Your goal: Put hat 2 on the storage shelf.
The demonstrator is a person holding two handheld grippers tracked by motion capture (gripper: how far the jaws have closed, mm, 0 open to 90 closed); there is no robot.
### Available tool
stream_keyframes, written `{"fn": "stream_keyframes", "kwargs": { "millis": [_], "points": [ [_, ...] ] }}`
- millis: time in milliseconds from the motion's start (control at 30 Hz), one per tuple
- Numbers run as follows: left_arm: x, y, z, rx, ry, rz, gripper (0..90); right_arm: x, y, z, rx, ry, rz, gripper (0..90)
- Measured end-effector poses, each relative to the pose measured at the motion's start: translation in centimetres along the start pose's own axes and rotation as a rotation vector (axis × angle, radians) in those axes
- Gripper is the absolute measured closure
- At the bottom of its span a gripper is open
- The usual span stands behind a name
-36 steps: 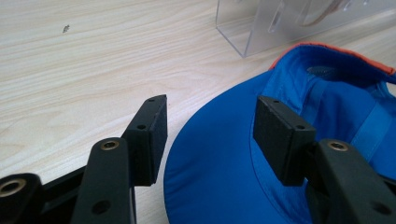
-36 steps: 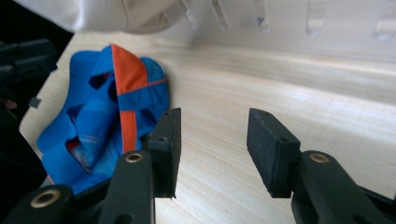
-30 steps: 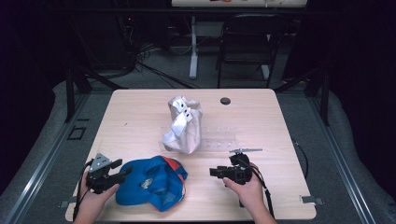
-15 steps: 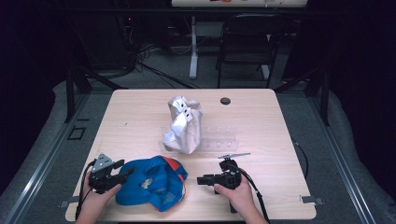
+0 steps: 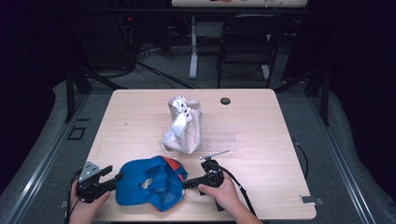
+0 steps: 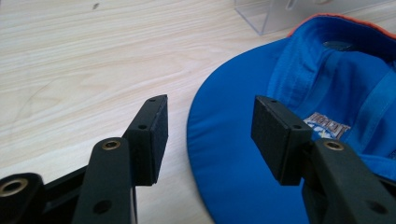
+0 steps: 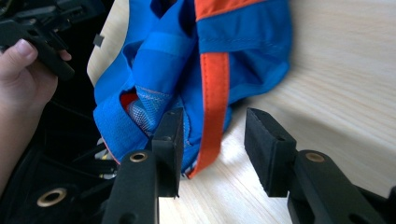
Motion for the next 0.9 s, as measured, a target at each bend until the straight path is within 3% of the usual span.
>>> {"fn": "stream_keyframes", "kwargs": {
  "millis": [233,267,467,700,900],
  "points": [
    [0.5,-0.5,-0.7,-0.001,0.021,-0.011,46.5,0.2,0.0,1.2,0.059,0.021,0.016,60.5],
    [0.6,-0.5,-0.8,-0.001,0.022,-0.013,46.5,0.3,0.1,1.3,0.065,0.042,0.031,62.0],
    [0.5,-0.5,-0.7,0.004,0.022,-0.005,46.4,0.6,0.3,0.7,0.039,0.078,0.046,66.9],
    [0.4,-0.4,-0.5,0.005,0.017,0.002,46.4,0.7,0.3,0.3,0.020,0.075,0.064,76.6],
    [0.4,-0.3,-0.4,0.007,0.019,0.004,46.4,0.7,0.4,0.0,0.009,0.085,0.098,77.9]
  ]
}}
Point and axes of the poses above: each handheld gripper's, and its own axes: z roughly forward along the jaws, y roughly out of its top, x roughly to its left, the point moved 5 cm from there along z, roughly forward along the jaws, and after that the axes turned 4 degrees about y, right-handed, at the moved point
